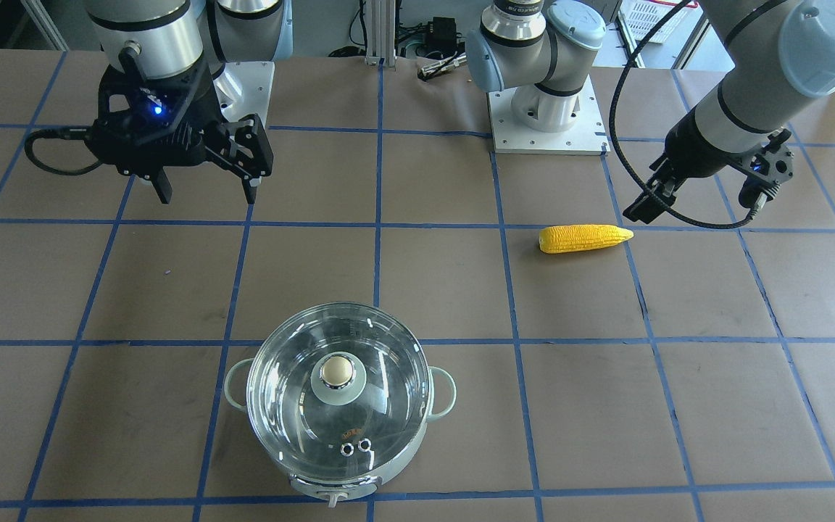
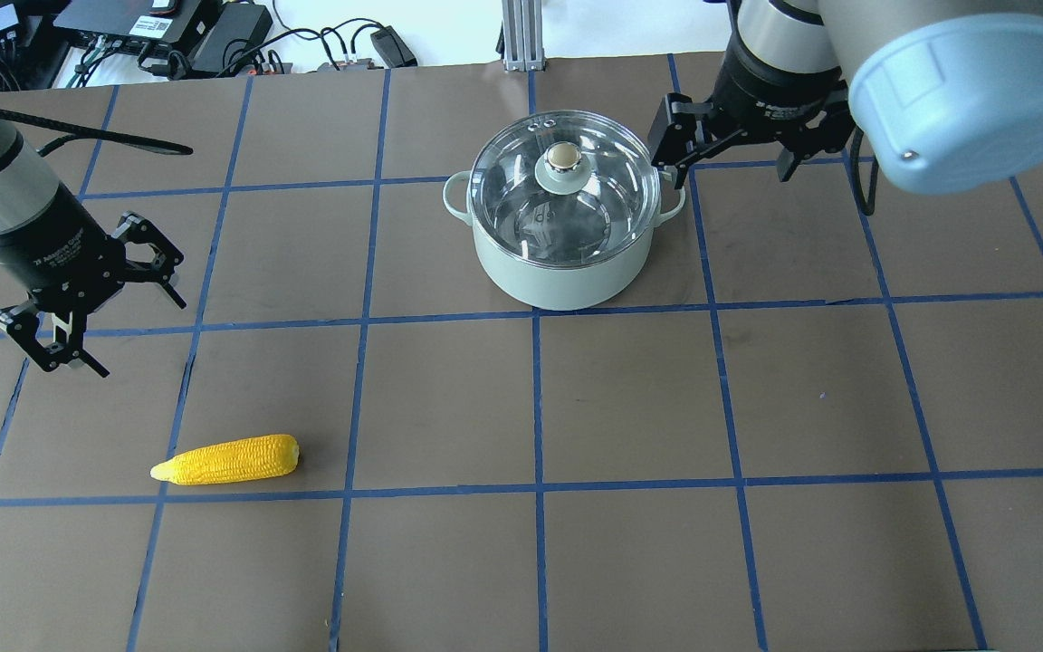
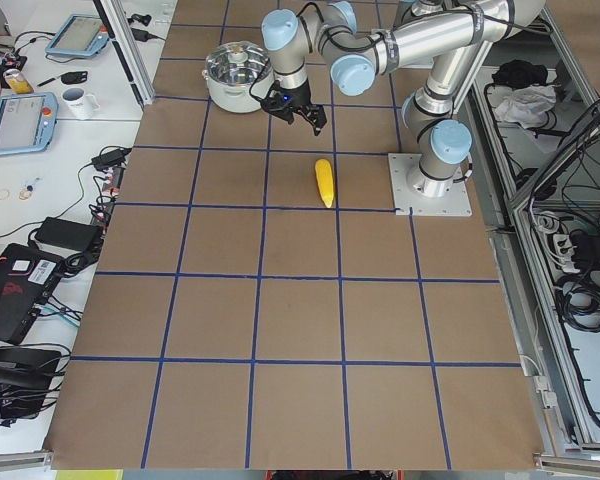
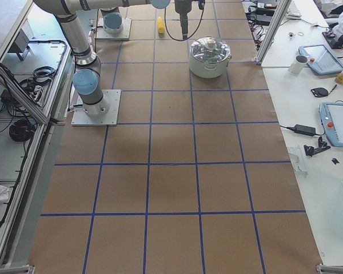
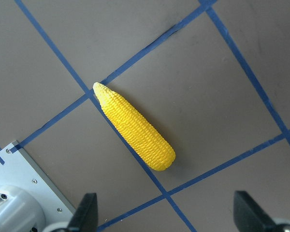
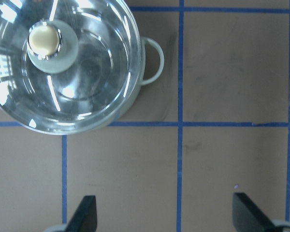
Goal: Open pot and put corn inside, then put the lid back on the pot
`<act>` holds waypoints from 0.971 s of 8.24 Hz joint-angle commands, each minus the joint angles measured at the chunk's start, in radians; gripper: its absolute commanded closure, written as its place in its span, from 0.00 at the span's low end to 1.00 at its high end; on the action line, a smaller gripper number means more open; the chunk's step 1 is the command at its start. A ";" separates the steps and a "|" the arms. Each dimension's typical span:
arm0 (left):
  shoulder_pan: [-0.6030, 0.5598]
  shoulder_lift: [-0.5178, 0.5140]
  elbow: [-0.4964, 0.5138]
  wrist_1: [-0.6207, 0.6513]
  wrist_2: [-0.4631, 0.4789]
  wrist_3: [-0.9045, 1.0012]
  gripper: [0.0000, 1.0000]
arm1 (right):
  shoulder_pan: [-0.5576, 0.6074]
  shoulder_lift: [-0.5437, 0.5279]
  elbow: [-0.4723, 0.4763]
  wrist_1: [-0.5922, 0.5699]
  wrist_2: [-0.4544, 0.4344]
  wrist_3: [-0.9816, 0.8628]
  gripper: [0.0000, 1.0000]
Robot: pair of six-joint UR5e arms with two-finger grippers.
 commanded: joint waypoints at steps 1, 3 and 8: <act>0.001 0.015 -0.087 -0.008 -0.001 -0.121 0.00 | 0.017 0.230 -0.218 -0.058 0.014 0.112 0.00; 0.009 0.034 -0.167 0.058 -0.023 -0.146 0.01 | 0.104 0.381 -0.322 -0.123 0.033 0.291 0.00; 0.041 0.025 -0.344 0.317 0.014 -0.340 0.00 | 0.161 0.502 -0.319 -0.233 -0.001 0.266 0.00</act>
